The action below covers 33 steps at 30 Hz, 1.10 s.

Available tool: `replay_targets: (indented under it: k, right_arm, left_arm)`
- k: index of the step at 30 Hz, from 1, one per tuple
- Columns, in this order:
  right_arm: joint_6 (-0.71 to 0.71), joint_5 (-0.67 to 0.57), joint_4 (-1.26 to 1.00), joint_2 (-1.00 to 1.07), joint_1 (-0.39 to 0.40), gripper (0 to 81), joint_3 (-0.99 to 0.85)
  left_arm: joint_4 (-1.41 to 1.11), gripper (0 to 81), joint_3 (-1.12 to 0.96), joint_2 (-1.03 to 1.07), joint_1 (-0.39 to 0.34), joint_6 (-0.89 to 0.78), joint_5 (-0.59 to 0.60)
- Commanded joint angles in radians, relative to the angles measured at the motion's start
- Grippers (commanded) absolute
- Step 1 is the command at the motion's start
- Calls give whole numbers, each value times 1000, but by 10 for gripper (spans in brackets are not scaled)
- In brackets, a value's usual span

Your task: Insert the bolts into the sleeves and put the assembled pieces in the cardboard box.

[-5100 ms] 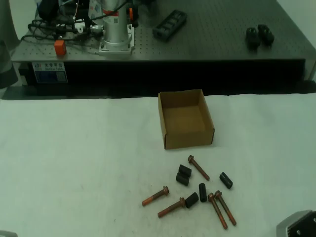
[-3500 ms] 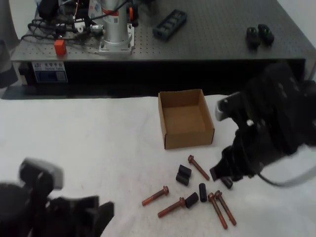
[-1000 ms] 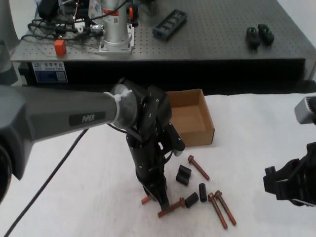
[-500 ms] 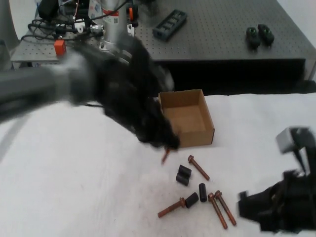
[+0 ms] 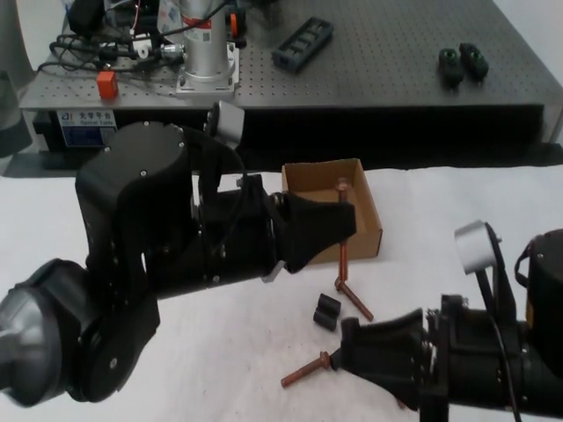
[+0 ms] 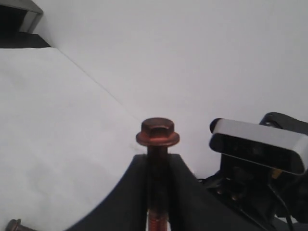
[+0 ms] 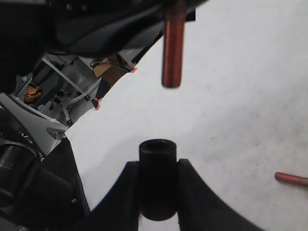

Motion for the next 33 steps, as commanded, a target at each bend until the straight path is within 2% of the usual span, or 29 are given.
replay_targets:
  k: [1, 13, 16, 24, 26, 28, 30, 31, 32, 33]
  right_arm:
    - [42, -16, -116, 34, 4, 2, -7]
    - [44, 57, -228, 34, 4, 2, -7]
    - [44, 97, -240, 34, 4, 2, -7]
    - [44, 101, -299, 34, 4, 2, -7]
    - [44, 139, -315, 34, 4, 2, -9]
    - [44, 182, -314, 34, -5, 2, -17]
    - [15, 241, -312, 34, -33, 2, -31]
    - [-12, 272, -305, 37, -50, 2, -41]
    - [-46, 310, -285, 47, -73, 2, -61]
    - [-75, 343, -249, 66, -100, 2, -90]
  left_arm:
    - [-43, 7, -4, -14, -9, -27, 23]
    - [10, 7, -4, -14, -9, -23, 82]
    - [8, 7, -4, -14, -9, -23, 129]
    - [8, 1, -4, -14, -9, -2, 161]
    - [8, 71, -4, -12, -9, -2, 161]
    - [8, 230, -4, -12, -9, -2, 151]
    - [13, 466, -4, -12, -9, -7, 91]
    - [31, 532, -4, -12, -9, -19, 54]
    - [49, 568, -4, -12, -9, -23, 19]
    - [75, 565, -4, -12, -9, 3, 4]
